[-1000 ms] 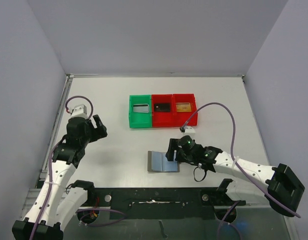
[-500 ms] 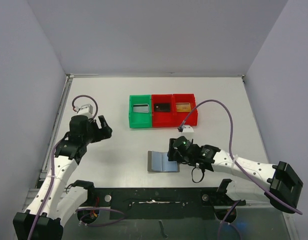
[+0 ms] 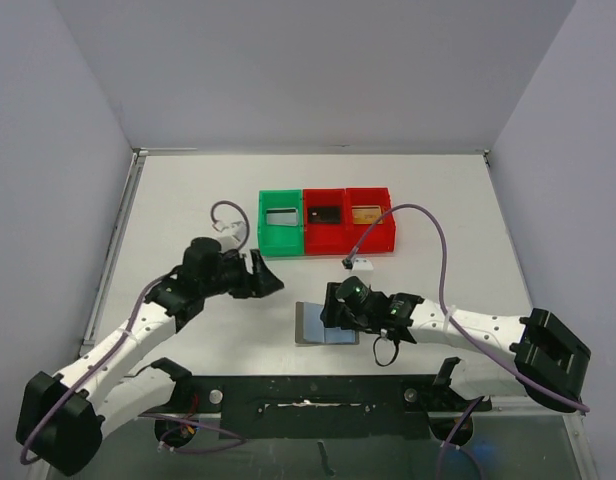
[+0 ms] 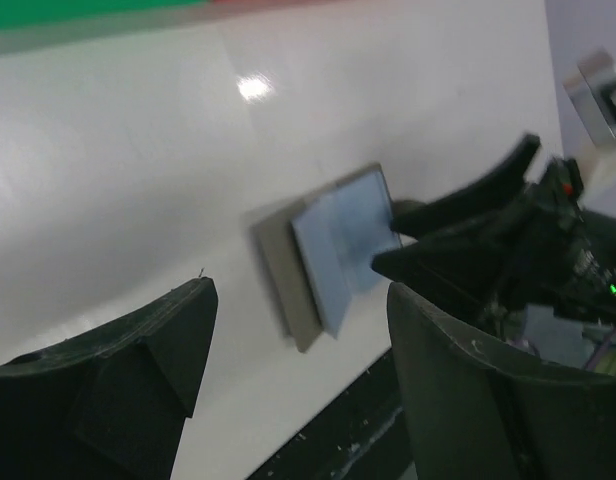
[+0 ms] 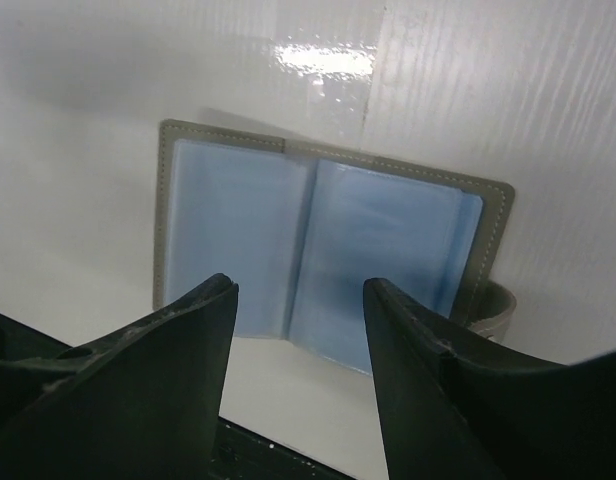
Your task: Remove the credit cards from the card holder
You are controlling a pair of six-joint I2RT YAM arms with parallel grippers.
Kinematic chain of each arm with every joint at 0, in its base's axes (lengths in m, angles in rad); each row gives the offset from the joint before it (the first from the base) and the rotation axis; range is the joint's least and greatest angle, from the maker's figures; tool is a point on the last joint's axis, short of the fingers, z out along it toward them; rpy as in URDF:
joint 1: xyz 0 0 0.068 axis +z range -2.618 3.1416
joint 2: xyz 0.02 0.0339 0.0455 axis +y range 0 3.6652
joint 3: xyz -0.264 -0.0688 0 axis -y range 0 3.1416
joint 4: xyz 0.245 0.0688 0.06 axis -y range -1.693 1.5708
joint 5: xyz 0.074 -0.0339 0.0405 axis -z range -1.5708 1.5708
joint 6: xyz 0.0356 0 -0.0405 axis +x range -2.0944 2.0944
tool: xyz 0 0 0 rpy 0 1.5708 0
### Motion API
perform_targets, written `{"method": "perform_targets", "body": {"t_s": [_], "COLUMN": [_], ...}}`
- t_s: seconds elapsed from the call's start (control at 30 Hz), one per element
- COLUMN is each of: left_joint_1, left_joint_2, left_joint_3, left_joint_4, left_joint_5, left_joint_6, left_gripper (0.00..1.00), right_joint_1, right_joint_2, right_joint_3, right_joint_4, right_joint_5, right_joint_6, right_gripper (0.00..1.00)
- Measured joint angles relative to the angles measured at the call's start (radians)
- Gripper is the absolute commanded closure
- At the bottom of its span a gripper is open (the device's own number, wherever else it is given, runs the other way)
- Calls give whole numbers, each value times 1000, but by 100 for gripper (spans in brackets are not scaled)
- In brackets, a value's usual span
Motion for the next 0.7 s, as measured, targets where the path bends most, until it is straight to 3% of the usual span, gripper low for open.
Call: {"method": "perform_targets", "body": {"t_s": [0.1,0.2,0.47,0.7], "left_joint_1": [-227,-343,-438,-492], "left_joint_2": [31,60,263,385], "left_joint_3": [-25,-46,-60,-60], "left_joint_4": [58,123,245,301], "left_joint_5": [-38,-71,-160,-193], "left_joint_6": [-69,-123,-209,-229], "left_gripper": [35,38,50,65], "right_joint_1": [-2,-14,-55,-84], "right_joint_2": [0,0,-32,-33], "right_joint_3": [-47,-76,-129,-149], "right_joint_4": [10,4,0,33], "right_joint_5": [3,3,6,-23], "right_joint_6": [25,42,71,71], "right_gripper": [47,47,46,65]}}
